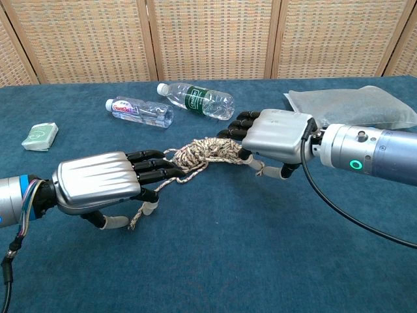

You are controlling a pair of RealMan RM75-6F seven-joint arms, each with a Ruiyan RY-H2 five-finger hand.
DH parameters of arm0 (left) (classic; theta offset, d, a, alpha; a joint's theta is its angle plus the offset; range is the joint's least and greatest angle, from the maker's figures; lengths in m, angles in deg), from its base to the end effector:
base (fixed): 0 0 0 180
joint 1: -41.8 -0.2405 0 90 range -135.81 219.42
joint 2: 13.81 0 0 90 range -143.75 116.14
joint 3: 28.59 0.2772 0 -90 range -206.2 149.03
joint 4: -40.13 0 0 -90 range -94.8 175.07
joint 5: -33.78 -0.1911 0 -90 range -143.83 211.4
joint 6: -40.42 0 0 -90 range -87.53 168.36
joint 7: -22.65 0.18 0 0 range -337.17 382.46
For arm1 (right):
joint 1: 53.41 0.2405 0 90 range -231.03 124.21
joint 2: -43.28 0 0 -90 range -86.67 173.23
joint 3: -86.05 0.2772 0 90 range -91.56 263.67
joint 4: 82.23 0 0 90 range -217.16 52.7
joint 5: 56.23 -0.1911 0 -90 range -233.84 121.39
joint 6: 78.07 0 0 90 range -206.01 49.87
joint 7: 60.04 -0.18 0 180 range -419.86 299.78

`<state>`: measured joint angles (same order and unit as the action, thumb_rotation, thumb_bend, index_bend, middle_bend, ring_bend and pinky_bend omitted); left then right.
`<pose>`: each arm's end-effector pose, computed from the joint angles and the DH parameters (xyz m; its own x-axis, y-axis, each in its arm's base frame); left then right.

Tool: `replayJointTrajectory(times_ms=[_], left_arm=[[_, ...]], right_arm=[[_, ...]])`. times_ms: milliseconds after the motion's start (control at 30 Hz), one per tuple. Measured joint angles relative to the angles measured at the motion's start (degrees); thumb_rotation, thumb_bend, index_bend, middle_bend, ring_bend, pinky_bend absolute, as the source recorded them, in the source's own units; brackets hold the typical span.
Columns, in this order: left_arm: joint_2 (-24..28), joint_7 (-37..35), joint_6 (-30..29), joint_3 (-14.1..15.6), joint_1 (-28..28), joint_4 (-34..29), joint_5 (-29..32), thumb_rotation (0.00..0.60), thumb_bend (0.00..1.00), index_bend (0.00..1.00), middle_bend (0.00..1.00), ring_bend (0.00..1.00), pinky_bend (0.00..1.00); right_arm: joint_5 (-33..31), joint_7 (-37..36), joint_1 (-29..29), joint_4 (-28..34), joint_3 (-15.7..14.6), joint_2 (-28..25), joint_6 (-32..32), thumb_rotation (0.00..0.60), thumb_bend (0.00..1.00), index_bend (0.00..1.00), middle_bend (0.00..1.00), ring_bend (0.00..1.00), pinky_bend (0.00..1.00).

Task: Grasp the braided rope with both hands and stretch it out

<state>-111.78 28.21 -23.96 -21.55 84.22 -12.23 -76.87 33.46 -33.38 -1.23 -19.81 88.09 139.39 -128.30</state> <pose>-0.1813 0.3287 -0.0765 0.7818 -0.1255 0.6108 0.2374 -0.8459 -0.4776 -0.1217 -0.3979 -0.0687 0.8490 0.1814 0.4962 -0.2315 -0.7164 0.6581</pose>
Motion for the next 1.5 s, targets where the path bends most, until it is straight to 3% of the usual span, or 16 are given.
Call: replayJointTrajectory(times_ms=[533, 1500], left_arm=[[-1.8, 0.1, 0.0, 0.7, 1.3, 0.6, 1.9, 0.6, 0.32, 0.51, 0.0, 0.0, 0.0], [-2.9, -0.1, -0.7, 2.0, 2.3, 1.4, 3.3, 0.6, 0.42, 0.6, 0.0, 0.0, 0.0]], right_arm=[[-0.1, -0.2, -0.2, 0.1, 0.1, -0.2, -0.2, 0.6, 0.52, 0.62, 0.0, 0.0, 0.0], [0.3, -0.9, -0.1, -1.3, -0.2, 0.8, 0.1, 0.6, 0.52, 0.62, 0.0, 0.0, 0.0]])
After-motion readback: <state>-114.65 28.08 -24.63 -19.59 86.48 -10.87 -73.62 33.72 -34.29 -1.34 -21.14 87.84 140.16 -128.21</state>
